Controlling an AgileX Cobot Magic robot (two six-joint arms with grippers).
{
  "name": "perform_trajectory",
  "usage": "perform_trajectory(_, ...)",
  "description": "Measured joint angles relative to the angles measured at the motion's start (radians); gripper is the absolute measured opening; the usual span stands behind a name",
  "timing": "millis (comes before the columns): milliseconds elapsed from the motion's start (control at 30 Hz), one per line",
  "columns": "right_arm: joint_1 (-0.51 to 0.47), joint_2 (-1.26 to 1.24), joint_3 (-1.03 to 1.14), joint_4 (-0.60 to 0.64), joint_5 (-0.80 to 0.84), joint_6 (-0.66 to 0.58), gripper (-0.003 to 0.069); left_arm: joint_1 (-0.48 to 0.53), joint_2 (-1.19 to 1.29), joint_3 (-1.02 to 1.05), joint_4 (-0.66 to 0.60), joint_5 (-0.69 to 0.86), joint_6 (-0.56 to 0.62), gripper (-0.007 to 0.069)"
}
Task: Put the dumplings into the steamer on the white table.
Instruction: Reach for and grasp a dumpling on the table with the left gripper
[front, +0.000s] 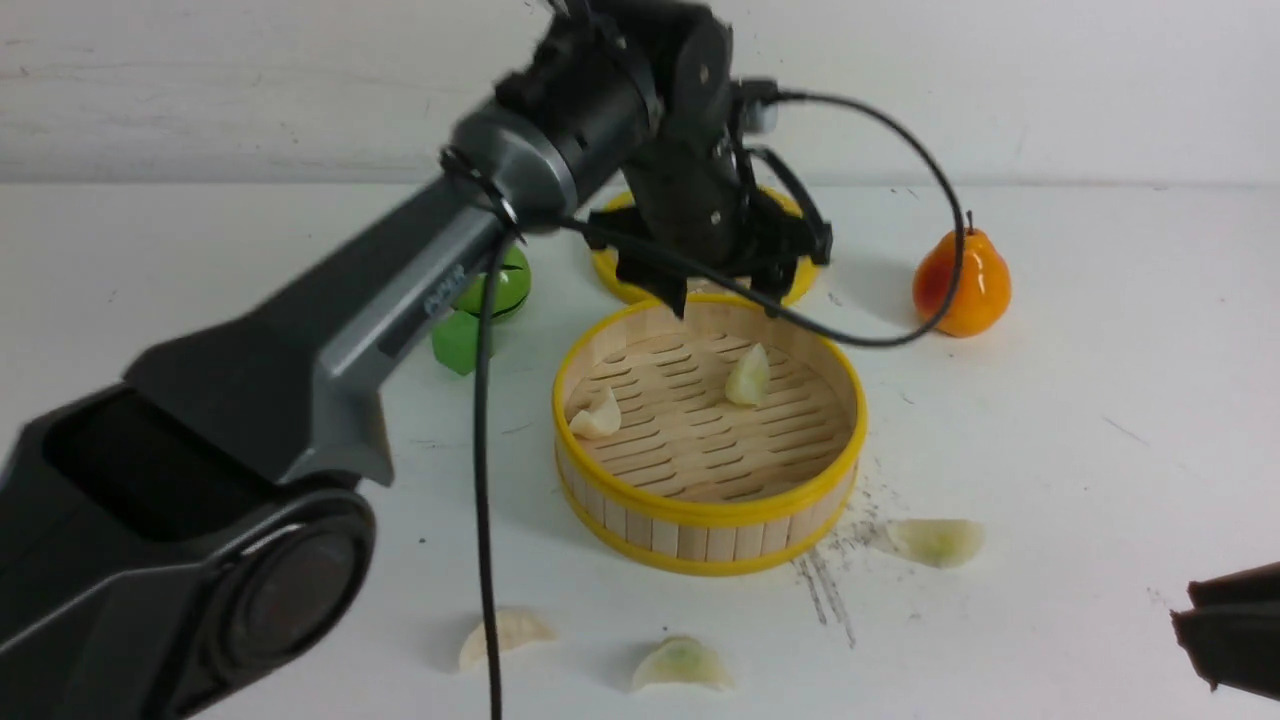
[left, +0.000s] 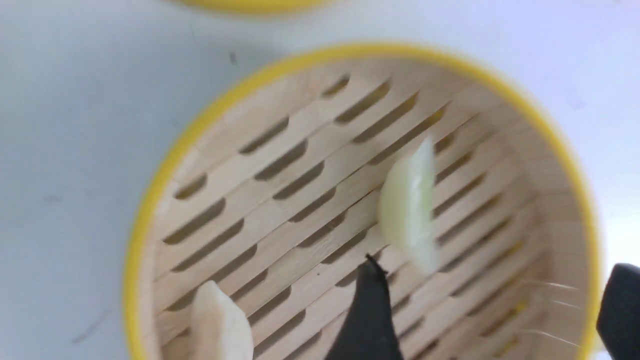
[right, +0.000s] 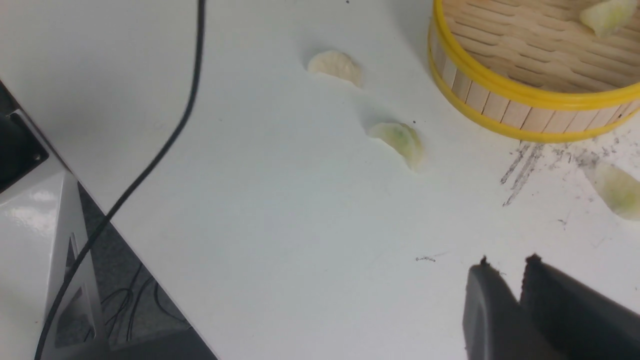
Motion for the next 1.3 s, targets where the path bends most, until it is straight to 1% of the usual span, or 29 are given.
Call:
perform_trajectory(133, 0.0, 0.0, 0.0, -0.001, 0.0, 0.0, 0.0104, 0.0, -0.168, 0.015, -0.006, 0.006, 0.059, 0.0558)
perform_trajectory(167, 0.0, 0.0, 0.0, -0.001, 0.0, 0.0, 0.0104, 0.0, -0.177, 0.023, -0.006, 0.006, 0.064, 0.0558)
perform_trajectory(233, 0.0, 0.0, 0.0, -0.001, 0.0, 0.0, 0.0104, 0.0, -0.292, 0.096, 0.005, 0.006, 0.093, 0.0558)
perform_trajectory(267, 0.0, 0.0, 0.0, -0.001, 0.0, 0.0, 0.0105, 0.0, -0.312, 0.115, 0.01, 0.006, 0.098, 0.0558)
perform_trajectory(400, 0.0, 0.0, 0.0, -0.001, 0.0, 0.0, 0.011, 0.0, -0.542, 0.442, 0.1, 0.006, 0.124, 0.0559)
perform_trajectory(433, 0.0, 0.0, 0.0, -0.001, 0.0, 0.0, 0.011, 0.0, -0.551, 0.459, 0.1, 0.006, 0.124, 0.0559)
perform_trajectory(500, 0.0, 0.0, 0.0, -0.001, 0.0, 0.0, 0.0112, 0.0, -0.653, 0.666, 0.135, 0.006, 0.137, 0.0559)
perform_trajectory(600, 0.0, 0.0, 0.0, -0.001, -0.005, 0.0, 0.0114, 0.0, -0.734, 0.899, 0.137, 0.006, 0.208, 0.0558)
perform_trajectory(700, 0.0, 0.0, 0.0, -0.001, -0.015, 0.0, 0.0114, 0.0, -0.755, 1.094, 0.132, -0.021, 0.325, 0.0549)
perform_trajectory(800, 0.0, 0.0, 0.0, -0.001, -0.023, 0.0, 0.0114, 0.0, -0.745, 1.254, 0.117, -0.135, 0.417, 0.0534)
perform_trajectory(867, 0.0, 0.0, 0.0, -0.001, -0.023, 0.0, 0.0114, 0.0, -0.727, 1.315, 0.109, -0.219, 0.451, 0.0524)
perform_trajectory(1133, 0.0, 0.0, 0.0, 0.0, -0.018, 0.0, 0.0114, 0.0, -0.574, 1.351, 0.105, -0.414, 0.47, 0.0467)
perform_trajectory(1300, 0.0, 0.0, 0.0, 0.0, -0.01, 0.0, 0.0118, 0.0, -0.476, 1.351, 0.104, -0.458, 0.47, 0.0426)
